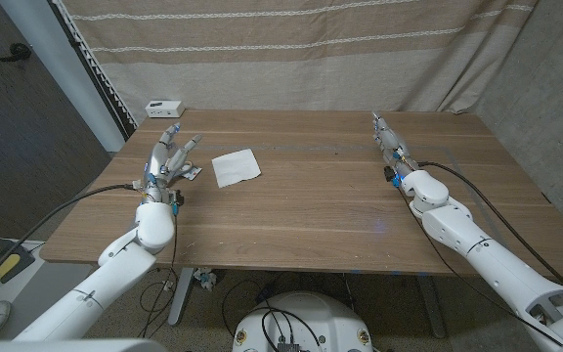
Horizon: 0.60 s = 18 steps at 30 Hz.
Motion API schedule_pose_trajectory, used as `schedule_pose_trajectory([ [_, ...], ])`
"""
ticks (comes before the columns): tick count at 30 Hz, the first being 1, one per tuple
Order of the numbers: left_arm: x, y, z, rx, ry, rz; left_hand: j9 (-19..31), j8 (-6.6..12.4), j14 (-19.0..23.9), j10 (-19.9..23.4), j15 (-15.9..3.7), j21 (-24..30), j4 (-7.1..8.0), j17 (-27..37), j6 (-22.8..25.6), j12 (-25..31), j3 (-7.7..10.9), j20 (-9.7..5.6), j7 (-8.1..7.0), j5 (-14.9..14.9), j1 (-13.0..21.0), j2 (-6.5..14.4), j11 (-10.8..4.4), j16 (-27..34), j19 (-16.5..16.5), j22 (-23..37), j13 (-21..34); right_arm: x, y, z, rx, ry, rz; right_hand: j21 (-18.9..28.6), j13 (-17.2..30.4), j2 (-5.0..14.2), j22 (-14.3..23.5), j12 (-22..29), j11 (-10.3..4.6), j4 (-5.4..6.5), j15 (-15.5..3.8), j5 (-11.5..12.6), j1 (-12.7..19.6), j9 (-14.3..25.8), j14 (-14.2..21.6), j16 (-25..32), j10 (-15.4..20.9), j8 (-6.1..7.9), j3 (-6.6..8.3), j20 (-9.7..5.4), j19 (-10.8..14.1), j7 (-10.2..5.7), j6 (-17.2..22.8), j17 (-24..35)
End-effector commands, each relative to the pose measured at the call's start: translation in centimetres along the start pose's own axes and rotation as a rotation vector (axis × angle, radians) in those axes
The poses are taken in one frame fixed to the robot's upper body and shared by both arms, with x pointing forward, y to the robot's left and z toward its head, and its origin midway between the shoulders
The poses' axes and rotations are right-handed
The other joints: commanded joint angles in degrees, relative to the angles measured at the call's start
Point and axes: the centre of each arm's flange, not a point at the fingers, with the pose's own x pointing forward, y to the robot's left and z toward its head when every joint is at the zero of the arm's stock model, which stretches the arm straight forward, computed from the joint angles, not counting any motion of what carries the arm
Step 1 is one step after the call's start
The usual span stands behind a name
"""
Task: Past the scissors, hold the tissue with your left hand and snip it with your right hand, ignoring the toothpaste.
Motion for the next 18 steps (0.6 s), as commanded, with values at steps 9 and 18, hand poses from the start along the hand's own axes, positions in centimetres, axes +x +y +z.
schedule_pose_trajectory([
  [9, -1.4, 1.7, -0.3, 0.040, 0.070, 0.050, 0.1, 0.63, 0.5, 0.1, -5.06, -0.5, 0.38, 0.3, -0.1, 0.1, -0.11, -4.23, 2.91, -0.6, 0.1, -0.6, 1.08, 0.4, -1.1, 0.3, 0.2, 0.0, 0.1, 0.0, -0.004, -0.006, -0.010, -0.1, 0.3, 0.06, 0.2, 0.4, -0.12, -0.29, -0.26, 0.5, 0.6, 0.2, -1.3, 0.3, 0.4, 0.04, -0.49, 0.09, -0.2, 0.29, 0.2, 0.0],
  [18, -2.7, 2.5, -0.8, 0.056, 0.106, 0.062, 0.2, 1.31, 2.5, 1.6, -5.02, 0.5, 0.63, 0.4, 1.2, 0.8, -0.39, -4.04, 3.16, -1.1, 0.1, -0.9, 1.79, 1.1, 1.5, 0.4, 0.3, 0.2, 0.2, 0.0, -0.003, -0.002, -0.001, 0.0, 0.2, 0.10, 0.2, 0.7, -0.04, -0.36, -0.28, 0.6, 0.8, 0.2, -0.5, 0.5, 1.1, 0.13, -0.61, 0.26, 0.0, 0.31, 0.4, -0.1],
])
